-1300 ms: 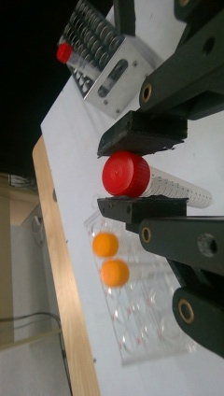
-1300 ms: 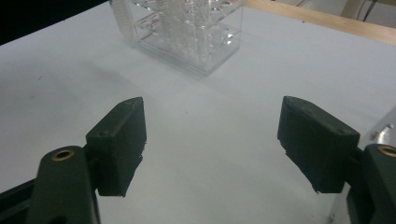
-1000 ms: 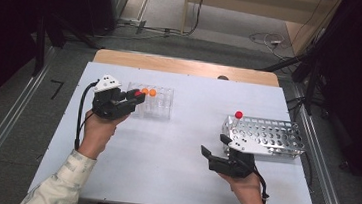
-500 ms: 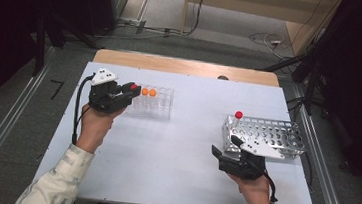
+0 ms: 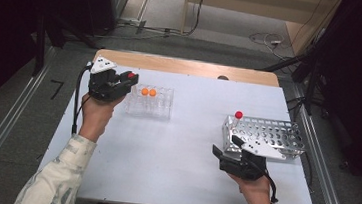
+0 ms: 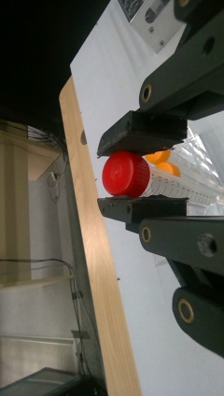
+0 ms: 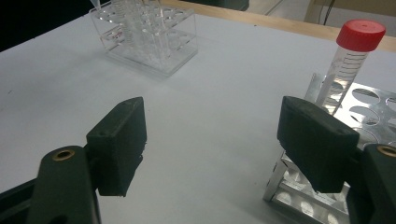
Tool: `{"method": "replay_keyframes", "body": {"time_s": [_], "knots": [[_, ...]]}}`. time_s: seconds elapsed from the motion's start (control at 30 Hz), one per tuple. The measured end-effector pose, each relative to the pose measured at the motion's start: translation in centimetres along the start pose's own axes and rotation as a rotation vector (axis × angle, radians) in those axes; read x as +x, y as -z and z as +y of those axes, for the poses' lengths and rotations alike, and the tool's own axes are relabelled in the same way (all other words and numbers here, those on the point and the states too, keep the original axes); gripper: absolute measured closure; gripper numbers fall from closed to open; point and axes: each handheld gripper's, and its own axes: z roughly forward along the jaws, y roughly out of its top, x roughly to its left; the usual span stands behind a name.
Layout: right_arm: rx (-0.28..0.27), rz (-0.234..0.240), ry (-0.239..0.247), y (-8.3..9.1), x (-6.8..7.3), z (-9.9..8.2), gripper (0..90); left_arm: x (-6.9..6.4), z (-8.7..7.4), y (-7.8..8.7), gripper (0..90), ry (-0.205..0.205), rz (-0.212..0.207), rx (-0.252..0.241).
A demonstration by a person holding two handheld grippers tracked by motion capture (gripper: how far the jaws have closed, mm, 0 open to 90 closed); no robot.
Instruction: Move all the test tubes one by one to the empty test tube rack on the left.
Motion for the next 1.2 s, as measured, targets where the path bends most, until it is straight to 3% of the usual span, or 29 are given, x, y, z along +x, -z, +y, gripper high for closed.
{"method": "replay_keyframes", "body": {"time_s": [0.33,0.5,0.63,0.93,1.2], "knots": [[-0.004,-0.003,-0.001,0.1,-0.1,0.0,22.9,-0.1,-0.4,-1.8,69.0,0.005,0.021,0.015],[-0.003,-0.003,0.0,0.2,0.0,0.0,23.0,-0.4,-1.2,-2.5,69.0,-0.016,0.04,0.034],[-0.005,-0.003,0.0,0.2,0.0,0.0,23.0,-0.3,-2.0,-2.9,68.8,-0.009,0.05,0.044],[0.001,-0.002,0.001,0.1,0.0,-0.1,23.0,0.0,-3.6,-3.5,68.2,0.009,0.051,0.067],[0.0,-0.002,-0.001,0.1,0.0,-0.1,23.5,0.2,-3.8,-3.6,64.2,0.021,0.045,0.071]]}}
